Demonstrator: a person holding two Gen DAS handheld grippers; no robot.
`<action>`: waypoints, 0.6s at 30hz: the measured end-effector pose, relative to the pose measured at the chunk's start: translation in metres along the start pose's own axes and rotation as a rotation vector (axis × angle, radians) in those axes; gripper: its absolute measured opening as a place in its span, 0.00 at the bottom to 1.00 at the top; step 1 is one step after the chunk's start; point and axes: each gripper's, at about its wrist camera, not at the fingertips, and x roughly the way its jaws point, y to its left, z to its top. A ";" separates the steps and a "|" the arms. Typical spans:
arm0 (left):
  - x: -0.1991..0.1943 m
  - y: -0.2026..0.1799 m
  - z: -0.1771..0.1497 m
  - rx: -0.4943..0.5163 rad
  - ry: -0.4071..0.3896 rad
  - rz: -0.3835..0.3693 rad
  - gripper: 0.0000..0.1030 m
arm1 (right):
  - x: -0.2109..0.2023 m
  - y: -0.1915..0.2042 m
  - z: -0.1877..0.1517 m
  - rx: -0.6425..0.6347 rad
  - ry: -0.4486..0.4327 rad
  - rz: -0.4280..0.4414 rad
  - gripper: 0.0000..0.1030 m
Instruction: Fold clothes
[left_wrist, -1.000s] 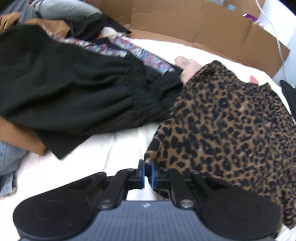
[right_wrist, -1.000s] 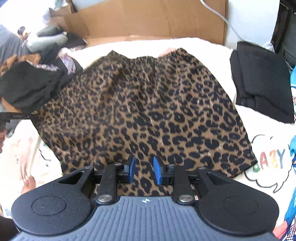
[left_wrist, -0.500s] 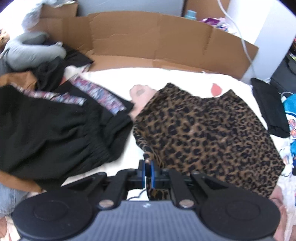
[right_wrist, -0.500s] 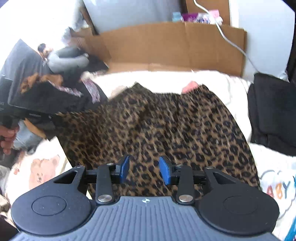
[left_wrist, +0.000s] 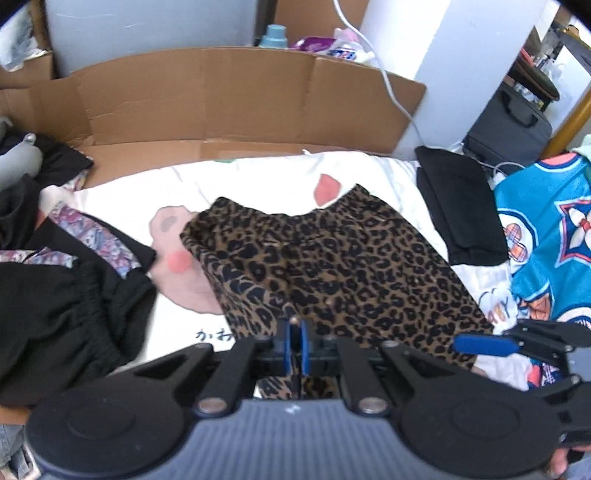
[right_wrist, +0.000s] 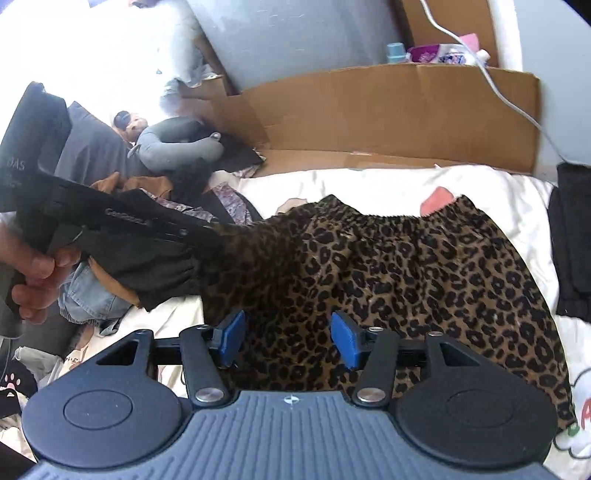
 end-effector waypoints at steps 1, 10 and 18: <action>0.001 -0.003 0.002 0.002 0.001 -0.008 0.06 | 0.001 0.002 0.002 -0.004 -0.003 0.005 0.65; 0.000 -0.024 0.019 0.002 0.007 -0.043 0.06 | 0.005 0.010 -0.004 0.022 -0.061 0.052 0.88; 0.002 -0.038 0.027 0.005 0.026 -0.078 0.06 | 0.007 0.011 -0.004 0.042 -0.148 0.056 0.84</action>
